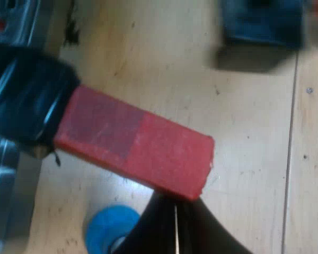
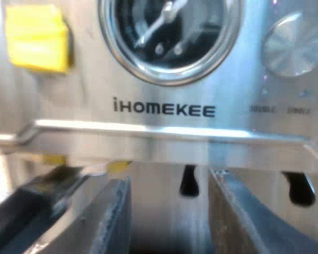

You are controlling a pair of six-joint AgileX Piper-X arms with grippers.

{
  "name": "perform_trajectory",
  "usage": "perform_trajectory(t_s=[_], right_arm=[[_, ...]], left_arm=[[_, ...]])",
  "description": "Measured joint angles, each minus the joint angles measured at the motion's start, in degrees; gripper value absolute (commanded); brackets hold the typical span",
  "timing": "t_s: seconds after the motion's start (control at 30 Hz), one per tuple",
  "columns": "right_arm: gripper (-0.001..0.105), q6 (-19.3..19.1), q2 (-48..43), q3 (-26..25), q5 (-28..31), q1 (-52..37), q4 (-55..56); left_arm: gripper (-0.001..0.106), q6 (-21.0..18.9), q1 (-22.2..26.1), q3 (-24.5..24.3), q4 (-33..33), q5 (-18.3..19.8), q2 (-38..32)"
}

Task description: Put the handle in the coffee machine

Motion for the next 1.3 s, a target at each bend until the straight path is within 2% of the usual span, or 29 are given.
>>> perform_trajectory(t_s=[0.27, 0.37, 0.43, 0.53, 0.73, 0.9, 1.0, 1.07, 1.1, 1.23, 1.3], right_arm=[[0.039, 6.28, -14.15, 6.57, -0.75, 3.11, 16.33], [0.039, 9.82, -20.03, 6.95, -4.52, 3.98, 24.71], [0.039, 13.16, -24.75, 6.95, -9.01, 4.3, 32.56], [0.039, 16.21, -30.75, 6.95, -13.45, 4.28, 41.42], [0.039, 17.48, -39.53, 7.01, -17.67, 4.28, 51.49], [0.039, 17.47, -42.36, 7.01, -22.36, 4.28, 53.24], [0.049, 17.47, -42.34, 7.01, -26.07, 4.28, 53.66], [0.056, 17.47, -42.34, 7.01, -27.37, 4.28, 53.68], [0.059, 17.47, -42.34, 7.01, -27.98, 4.07, 53.68], [0.059, 17.9, -42.34, 6.38, -33.46, 1.69, 54.81], [0.059, 18.87, -42.34, 5.05, -35.91, 0.24, 57.75]], left_arm=[[0.001, 0.0, -4.08, 0.38, -3.46, 0.12, 0.0], [0.001, -0.76, -5.51, 0.49, -5.2, 0.63, 0.0], [0.001, -1.11, -6.98, 0.77, -6.76, 0.86, 0.0], [0.001, -3.12, -8.49, 0.84, -7.75, 0.45, 0.0], [0.001, -7.75, -10.58, 0.8, -8.71, -2.15, -0.15], [0.001, -8.5, -10.45, 0.8, -8.25, -4.36, -0.81], [0.002, -8.53, -8.22, 0.8, -7.7, -3.22, -1.94], [0.009, -8.74, -6.2, 0.31, -8.27, -1.98, -3.68], [0.016, -8.83, -4.59, -0.23, -9.14, -2.06, -5.15], [0.045, -11.13, 0.58, -0.76, -9.72, -3.66, -10.57], [0.05, -12.05, 2.61, -0.76, -9.64, -4.01, -12.79]])
